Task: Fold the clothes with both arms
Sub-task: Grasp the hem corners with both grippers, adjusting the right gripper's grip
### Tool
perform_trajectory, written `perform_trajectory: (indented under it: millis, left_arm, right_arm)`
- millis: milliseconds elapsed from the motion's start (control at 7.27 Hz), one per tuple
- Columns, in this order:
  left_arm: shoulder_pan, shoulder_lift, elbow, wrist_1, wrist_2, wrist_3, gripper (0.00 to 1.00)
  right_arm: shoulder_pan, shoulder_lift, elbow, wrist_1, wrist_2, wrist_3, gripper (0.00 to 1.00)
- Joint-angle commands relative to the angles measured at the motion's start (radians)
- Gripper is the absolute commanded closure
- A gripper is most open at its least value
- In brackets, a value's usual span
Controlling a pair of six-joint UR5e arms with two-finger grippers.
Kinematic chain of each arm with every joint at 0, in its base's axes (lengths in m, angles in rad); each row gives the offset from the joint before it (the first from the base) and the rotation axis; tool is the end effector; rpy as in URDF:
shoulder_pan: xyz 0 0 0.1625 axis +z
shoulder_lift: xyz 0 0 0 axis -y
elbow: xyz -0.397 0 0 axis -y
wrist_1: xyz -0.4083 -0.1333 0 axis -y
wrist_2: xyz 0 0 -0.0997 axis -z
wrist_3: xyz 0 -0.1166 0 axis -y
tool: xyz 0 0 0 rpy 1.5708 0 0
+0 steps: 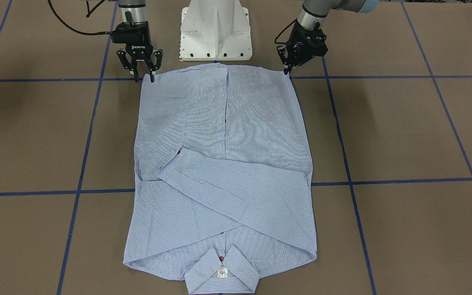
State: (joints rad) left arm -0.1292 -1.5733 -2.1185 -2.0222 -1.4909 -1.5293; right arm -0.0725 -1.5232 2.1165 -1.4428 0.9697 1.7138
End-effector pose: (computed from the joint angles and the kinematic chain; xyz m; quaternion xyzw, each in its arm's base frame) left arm 0.4781 -0.2059 0.3247 0.0758 0.4750 -0.0576 0.8748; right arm -0.5089 -0.1628 0.3371 0.2391 -0.3649 0.1359 0.8895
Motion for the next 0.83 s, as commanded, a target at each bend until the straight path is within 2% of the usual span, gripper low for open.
perform_trajectory:
  millis: [0, 413, 688]
  left_arm:
    - [0.0, -0.001, 0.0, -0.001, 0.0, 0.0, 1.0]
    - [0.0, -0.001, 0.0, -0.001, 0.0, 0.0, 1.0]
    - [-0.001, -0.001, 0.0, -0.001, 0.0, 0.0, 1.0]
  right_arm:
    - [-0.018, -0.002, -0.006, -0.004, -0.005, 0.015, 0.51]
    - [-0.046, -0.009, -0.01, -0.007, -0.006, 0.015, 0.57]
    - [-0.05, 0.003, -0.009, -0.082, -0.003, 0.015, 0.59]
